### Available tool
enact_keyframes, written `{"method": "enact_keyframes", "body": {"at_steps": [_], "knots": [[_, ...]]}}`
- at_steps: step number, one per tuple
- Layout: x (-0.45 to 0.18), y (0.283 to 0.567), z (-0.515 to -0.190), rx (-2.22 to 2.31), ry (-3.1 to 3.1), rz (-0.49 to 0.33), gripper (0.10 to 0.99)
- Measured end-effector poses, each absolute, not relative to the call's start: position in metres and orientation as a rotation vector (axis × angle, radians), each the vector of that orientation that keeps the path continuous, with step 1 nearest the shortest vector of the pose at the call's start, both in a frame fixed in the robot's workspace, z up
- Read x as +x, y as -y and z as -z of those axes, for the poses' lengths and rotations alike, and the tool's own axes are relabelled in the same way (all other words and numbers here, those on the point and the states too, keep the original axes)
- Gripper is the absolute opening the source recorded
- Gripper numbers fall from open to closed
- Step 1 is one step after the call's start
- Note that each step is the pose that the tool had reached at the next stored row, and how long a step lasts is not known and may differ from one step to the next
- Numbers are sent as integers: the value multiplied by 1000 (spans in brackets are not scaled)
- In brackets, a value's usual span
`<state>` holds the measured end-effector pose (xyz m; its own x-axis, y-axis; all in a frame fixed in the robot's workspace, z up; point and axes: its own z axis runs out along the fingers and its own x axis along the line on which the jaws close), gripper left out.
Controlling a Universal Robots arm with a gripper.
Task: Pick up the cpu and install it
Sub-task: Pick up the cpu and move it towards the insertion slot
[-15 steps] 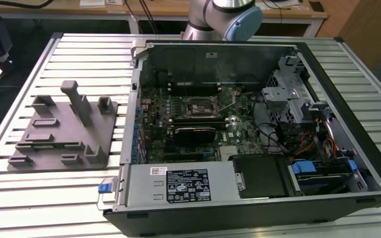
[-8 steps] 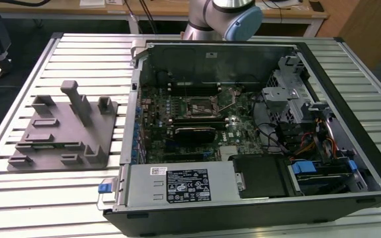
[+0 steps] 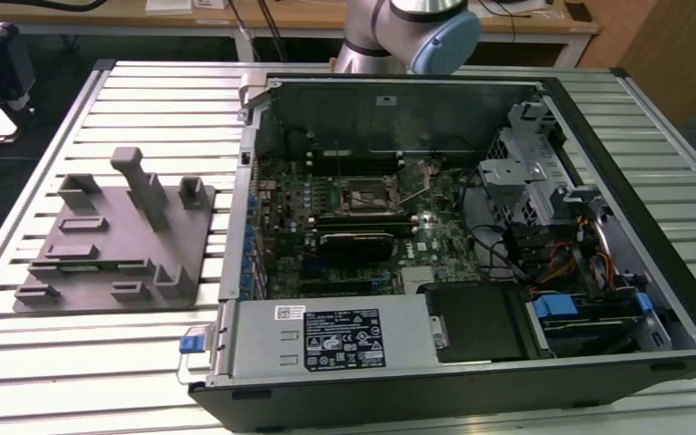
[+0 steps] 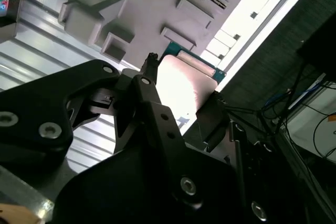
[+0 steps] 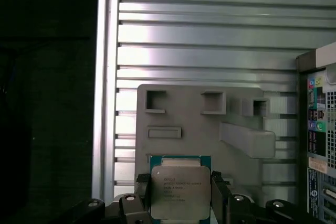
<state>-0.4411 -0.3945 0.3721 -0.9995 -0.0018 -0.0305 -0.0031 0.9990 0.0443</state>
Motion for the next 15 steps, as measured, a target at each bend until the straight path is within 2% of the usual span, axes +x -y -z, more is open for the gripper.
{"method": "enact_keyframes", "body": {"at_steps": [15], "knots": [[-384,394,-372,-4,-3110,-69,545]]}}
